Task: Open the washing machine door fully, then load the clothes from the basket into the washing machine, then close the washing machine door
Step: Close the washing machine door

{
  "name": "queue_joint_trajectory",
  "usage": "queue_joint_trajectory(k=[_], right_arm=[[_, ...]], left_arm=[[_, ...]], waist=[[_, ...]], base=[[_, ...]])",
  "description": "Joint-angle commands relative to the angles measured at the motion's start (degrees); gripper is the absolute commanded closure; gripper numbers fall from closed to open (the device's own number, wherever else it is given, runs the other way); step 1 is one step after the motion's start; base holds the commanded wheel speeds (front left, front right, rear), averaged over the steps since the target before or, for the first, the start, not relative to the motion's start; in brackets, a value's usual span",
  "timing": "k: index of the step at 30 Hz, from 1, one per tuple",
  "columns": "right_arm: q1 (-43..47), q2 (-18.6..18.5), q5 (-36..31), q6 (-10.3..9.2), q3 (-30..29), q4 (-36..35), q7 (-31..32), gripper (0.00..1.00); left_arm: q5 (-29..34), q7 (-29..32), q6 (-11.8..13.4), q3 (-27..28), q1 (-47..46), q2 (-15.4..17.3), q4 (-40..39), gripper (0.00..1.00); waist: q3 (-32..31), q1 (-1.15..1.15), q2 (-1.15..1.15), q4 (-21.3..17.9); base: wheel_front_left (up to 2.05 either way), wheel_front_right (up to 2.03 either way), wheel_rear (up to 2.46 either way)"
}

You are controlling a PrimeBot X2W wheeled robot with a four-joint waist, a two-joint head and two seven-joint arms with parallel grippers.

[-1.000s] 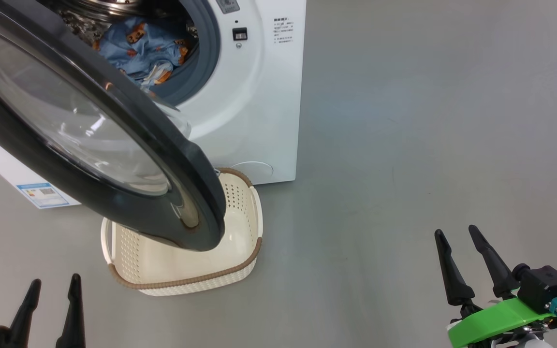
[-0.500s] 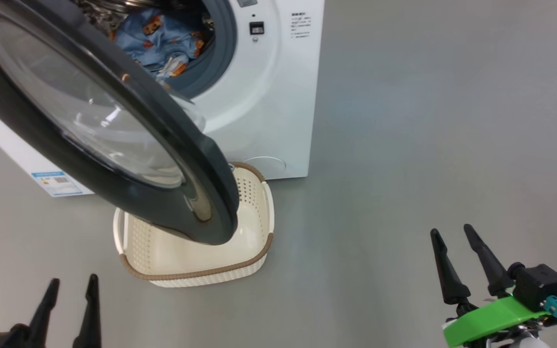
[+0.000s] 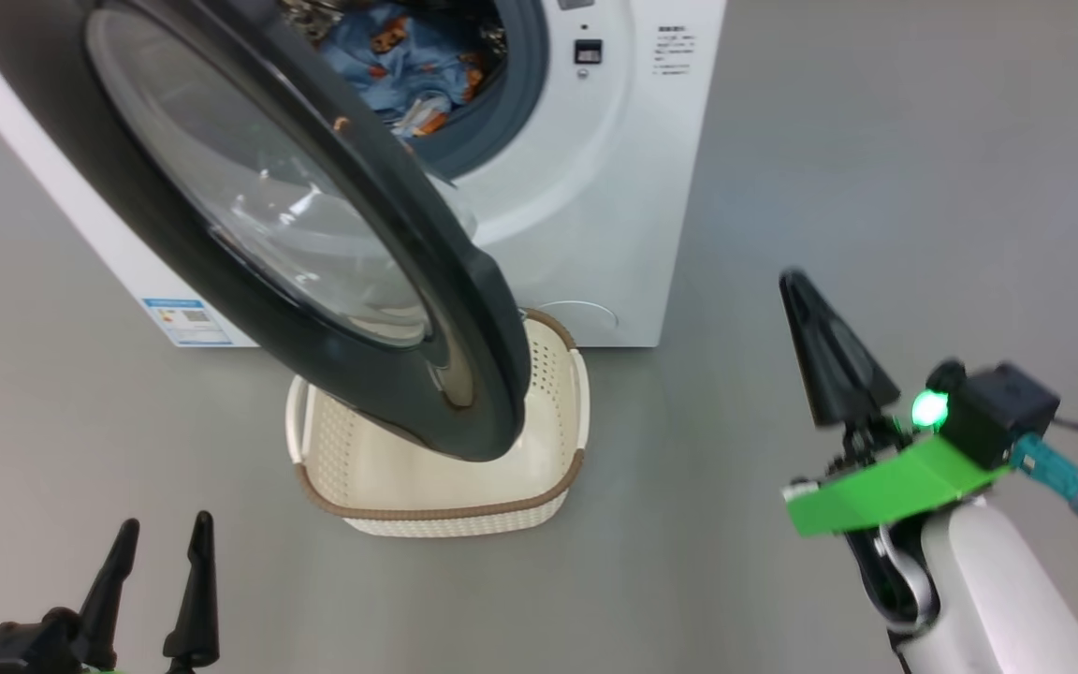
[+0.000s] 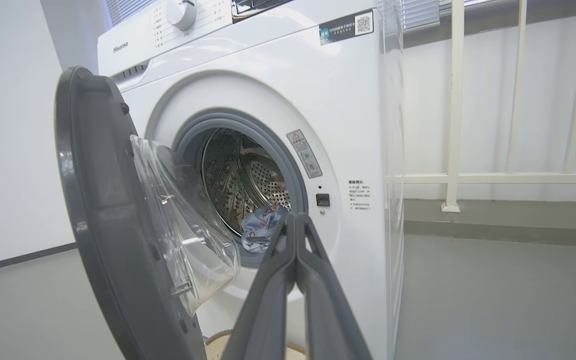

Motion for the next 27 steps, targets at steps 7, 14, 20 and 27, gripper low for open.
queue_joint_trajectory(k=[7, 14, 20, 27], right_arm=[[-7.8, 1.8, 2.2, 0.09, 6.1, -8.2, -0.3, 1.00], [-8.6, 3.0, 3.5, 0.09, 15.7, -12.9, -0.3, 1.00], [-6.5, 3.1, 4.2, 0.09, 23.5, -9.5, -0.3, 1.00], [-4.2, 1.7, 6.1, 0.09, 30.0, 2.1, -0.3, 1.00]], left_arm=[[0.6, -0.4, -0.1, 1.2, -2.1, 0.3, -3.0, 0.00], [1.0, -0.4, -0.1, 0.6, -1.7, -0.7, -4.1, 0.00], [1.1, -0.4, -0.1, 0.5, -1.4, -1.3, -4.6, 0.00], [0.5, -0.4, -0.1, 0.7, -2.6, -1.8, -4.2, 0.00]], waist=[[-1.4, 0.00, 0.00, 3.6], [-2.4, 0.00, 0.00, 6.1], [-2.1, 0.00, 0.00, 7.5], [0.0, 0.00, 0.00, 8.8]], base=[[0.00, 0.00, 0.00], [0.00, 0.00, 0.00], [0.00, 0.00, 0.00], [0.00, 0.00, 0.00]])
